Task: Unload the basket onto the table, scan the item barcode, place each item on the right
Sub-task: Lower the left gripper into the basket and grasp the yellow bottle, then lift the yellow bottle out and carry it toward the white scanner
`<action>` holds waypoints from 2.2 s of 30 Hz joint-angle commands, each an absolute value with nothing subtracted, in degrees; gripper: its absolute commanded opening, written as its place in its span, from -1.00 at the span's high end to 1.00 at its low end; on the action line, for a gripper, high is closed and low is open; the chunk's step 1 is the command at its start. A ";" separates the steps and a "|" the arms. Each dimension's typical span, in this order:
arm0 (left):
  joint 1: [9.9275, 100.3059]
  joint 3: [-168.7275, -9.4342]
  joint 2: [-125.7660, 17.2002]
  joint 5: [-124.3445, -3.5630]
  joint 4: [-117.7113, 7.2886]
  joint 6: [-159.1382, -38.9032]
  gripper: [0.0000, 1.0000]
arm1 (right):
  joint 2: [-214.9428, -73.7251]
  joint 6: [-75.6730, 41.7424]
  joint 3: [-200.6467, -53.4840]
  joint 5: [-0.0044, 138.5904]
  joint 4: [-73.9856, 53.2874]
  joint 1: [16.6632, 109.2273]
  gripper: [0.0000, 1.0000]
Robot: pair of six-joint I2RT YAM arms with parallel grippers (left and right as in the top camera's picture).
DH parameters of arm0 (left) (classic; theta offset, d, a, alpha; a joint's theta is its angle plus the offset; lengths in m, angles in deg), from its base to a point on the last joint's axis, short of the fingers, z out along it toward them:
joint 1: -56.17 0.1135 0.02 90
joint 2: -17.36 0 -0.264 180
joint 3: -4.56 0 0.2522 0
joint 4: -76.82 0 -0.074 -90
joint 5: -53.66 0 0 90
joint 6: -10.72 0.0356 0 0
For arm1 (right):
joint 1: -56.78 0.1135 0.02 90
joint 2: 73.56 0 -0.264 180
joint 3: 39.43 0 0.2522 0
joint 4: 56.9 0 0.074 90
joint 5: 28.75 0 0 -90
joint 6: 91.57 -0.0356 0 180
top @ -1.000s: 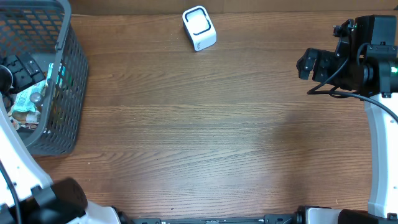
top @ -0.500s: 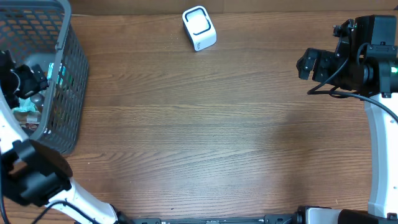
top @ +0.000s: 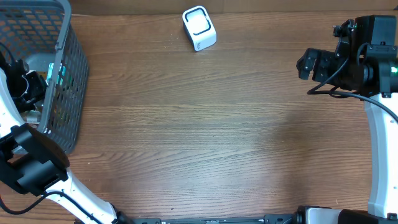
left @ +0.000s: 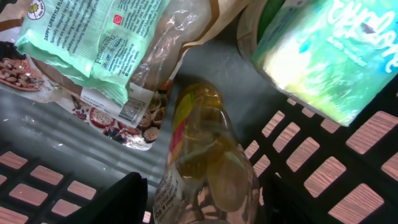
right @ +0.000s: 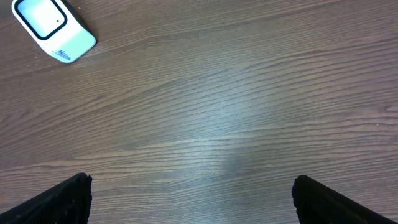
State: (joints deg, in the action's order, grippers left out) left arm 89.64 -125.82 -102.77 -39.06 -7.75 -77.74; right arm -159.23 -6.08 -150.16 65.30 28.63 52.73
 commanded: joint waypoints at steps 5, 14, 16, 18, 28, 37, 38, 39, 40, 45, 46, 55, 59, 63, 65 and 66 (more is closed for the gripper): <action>89.09 -124.58 -103.28 -37.86 -7.73 -78.64 -0.22 | -158.51 -6.23 -151.40 64.74 28.57 52.62 -1.00; 88.46 -122.72 -103.10 -37.83 -10.04 -78.60 0.33 | -158.51 -6.23 -151.40 64.74 28.57 52.62 -1.00; 88.48 -122.78 -102.79 -37.83 -10.66 -78.60 0.39 | -158.51 -6.23 -151.40 64.74 28.57 52.62 -1.00; 88.50 -124.12 -102.49 -37.83 -10.50 -78.60 0.48 | -158.51 -6.23 -151.40 64.74 28.57 52.62 -1.00; 88.46 -141.80 -96.72 -42.88 -9.69 -81.41 0.57 | -158.51 -6.23 -151.40 64.74 28.57 52.62 -1.00; 85.71 -156.71 -87.36 -52.52 -11.42 -84.65 0.62 | -158.51 -6.23 -151.40 64.74 28.57 52.62 -1.00; 84.87 -157.08 -86.18 -52.92 -11.25 -84.69 0.62 | -158.51 -6.23 -151.40 64.74 28.57 52.62 -1.00; 84.02 -157.12 -85.11 -52.89 -10.96 -85.04 0.64 | -158.51 -6.23 -151.40 64.74 28.57 52.62 -1.00; 82.84 -157.12 -83.95 -52.89 -10.37 -85.37 0.65 | -158.51 -6.23 -151.40 64.74 28.57 52.62 -1.00; 75.91 -157.12 -81.24 -52.59 -4.75 -86.18 0.67 | -158.51 -6.23 -151.40 64.74 28.57 52.62 -1.00; 74.27 -157.10 -81.22 -52.00 -2.94 -86.16 0.67 | -158.51 -6.23 -151.40 64.74 28.57 52.62 -1.00; 61.33 -154.30 -85.48 -45.09 7.38 -89.83 0.71 | -158.51 -6.23 -151.40 64.74 28.57 52.62 -1.00; 55.83 -150.46 -86.90 -41.42 6.96 -91.49 0.67 | -158.51 -6.23 -151.40 64.74 28.57 52.62 -1.00; 50.47 -146.52 -88.52 -38.21 6.09 -93.98 0.67 | -158.51 -6.23 -151.40 64.74 28.57 52.62 -1.00; 48.20 -144.49 -89.00 -36.70 4.91 -95.77 0.66 | -158.51 -6.23 -151.40 64.74 28.57 52.62 -1.00; 47.17 -143.46 -89.02 -35.85 4.23 -96.85 0.65 | -158.51 -6.23 -151.40 64.74 28.57 52.62 -1.00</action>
State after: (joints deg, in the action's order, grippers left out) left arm 49.66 -145.25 -88.57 -39.87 5.52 -92.74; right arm -159.23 -6.08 -150.16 65.28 28.68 52.73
